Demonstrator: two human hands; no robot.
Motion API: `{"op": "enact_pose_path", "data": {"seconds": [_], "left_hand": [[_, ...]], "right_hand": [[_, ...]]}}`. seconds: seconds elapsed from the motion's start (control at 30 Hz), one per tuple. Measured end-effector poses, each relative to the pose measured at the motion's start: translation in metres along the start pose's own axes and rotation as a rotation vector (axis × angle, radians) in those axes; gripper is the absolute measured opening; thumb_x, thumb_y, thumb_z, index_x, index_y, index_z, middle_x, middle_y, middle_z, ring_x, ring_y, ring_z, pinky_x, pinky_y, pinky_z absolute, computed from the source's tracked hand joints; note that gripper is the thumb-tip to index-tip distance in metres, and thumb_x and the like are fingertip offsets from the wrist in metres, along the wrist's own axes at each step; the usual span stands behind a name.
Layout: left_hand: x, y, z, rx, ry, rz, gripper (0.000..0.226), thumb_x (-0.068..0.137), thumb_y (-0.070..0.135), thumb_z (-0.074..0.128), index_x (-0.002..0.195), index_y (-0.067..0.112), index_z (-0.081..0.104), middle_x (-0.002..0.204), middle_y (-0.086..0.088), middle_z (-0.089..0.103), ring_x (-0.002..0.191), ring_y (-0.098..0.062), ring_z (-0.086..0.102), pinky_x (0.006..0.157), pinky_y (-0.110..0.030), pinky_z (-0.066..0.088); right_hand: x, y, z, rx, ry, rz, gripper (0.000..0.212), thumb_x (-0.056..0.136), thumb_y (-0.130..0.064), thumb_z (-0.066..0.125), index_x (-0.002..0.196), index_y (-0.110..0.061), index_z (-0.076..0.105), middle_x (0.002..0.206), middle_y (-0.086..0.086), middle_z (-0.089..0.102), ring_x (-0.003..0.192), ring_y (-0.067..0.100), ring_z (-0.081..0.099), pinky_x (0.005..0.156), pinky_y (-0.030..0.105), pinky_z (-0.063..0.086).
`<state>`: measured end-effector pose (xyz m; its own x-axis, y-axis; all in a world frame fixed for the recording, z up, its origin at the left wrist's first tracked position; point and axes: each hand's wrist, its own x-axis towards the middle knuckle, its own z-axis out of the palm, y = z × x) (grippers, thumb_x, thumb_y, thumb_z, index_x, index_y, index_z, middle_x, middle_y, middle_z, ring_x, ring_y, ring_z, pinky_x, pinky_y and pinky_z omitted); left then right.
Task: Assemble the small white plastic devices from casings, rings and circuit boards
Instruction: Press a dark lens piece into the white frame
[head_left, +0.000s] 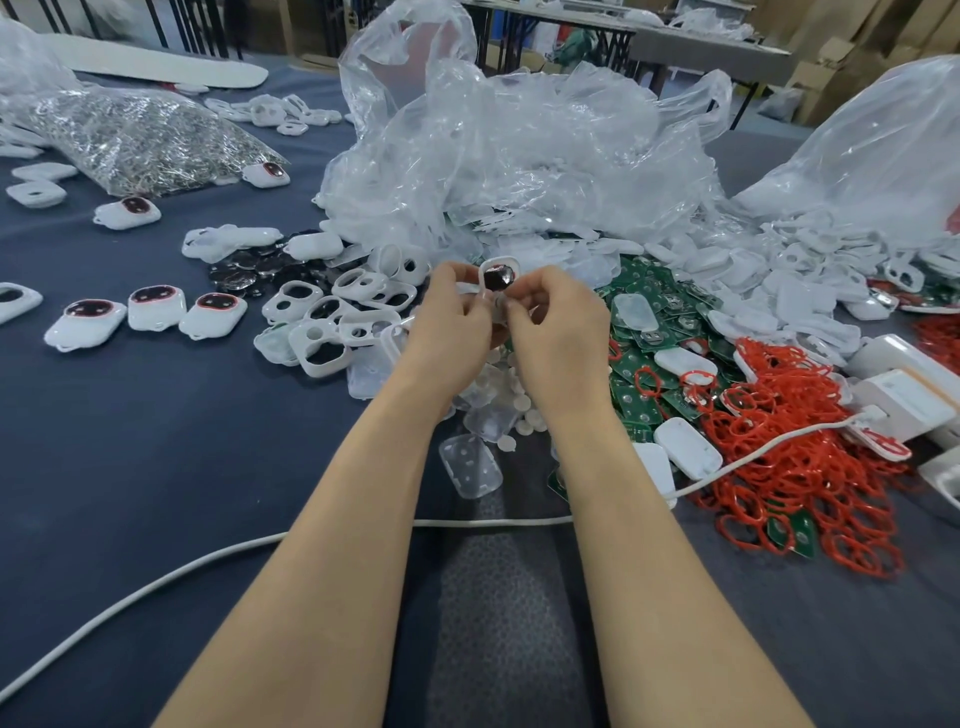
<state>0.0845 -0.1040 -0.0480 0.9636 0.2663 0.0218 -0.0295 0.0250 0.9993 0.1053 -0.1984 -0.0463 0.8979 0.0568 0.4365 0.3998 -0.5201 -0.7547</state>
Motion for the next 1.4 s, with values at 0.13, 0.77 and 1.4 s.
{"op": "enact_pose_path", "data": {"seconds": [0.13, 0.77, 1.4], "left_hand": [[0.001, 0.000, 0.000, 0.006, 0.015, -0.010, 0.017, 0.101, 0.008, 0.040, 0.116, 0.016, 0.044, 0.107, -0.014, 0.067, 0.088, -0.016, 0.070, 0.087, -0.033, 0.056], [-0.001, 0.001, -0.003, -0.049, 0.043, -0.005, 0.018, 0.096, 0.004, 0.052, 0.113, 0.009, 0.049, 0.100, -0.015, 0.069, 0.079, -0.017, 0.071, 0.070, -0.023, 0.059], [-0.003, 0.004, -0.002, 0.021, 0.031, 0.026, 0.019, 0.094, 0.003, 0.054, 0.110, 0.012, 0.052, 0.104, -0.018, 0.065, 0.086, -0.024, 0.071, 0.072, -0.028, 0.060]], "right_hand": [[0.002, 0.003, -0.001, -0.017, 0.006, 0.043, 0.006, 0.087, -0.012, 0.062, 0.091, -0.013, 0.067, 0.092, 0.008, 0.064, 0.083, 0.017, 0.055, 0.071, 0.023, 0.036], [0.011, 0.009, -0.011, 0.334, -0.205, 0.302, 0.013, 0.085, -0.013, 0.069, 0.094, -0.013, 0.059, 0.072, -0.003, 0.057, 0.065, 0.006, 0.056, 0.057, 0.016, 0.044], [0.013, 0.013, -0.010, 0.453, -0.231, 0.403, 0.005, 0.086, -0.018, 0.068, 0.084, -0.017, 0.064, 0.072, -0.001, 0.069, 0.053, -0.002, 0.059, 0.049, 0.012, 0.041]]}}
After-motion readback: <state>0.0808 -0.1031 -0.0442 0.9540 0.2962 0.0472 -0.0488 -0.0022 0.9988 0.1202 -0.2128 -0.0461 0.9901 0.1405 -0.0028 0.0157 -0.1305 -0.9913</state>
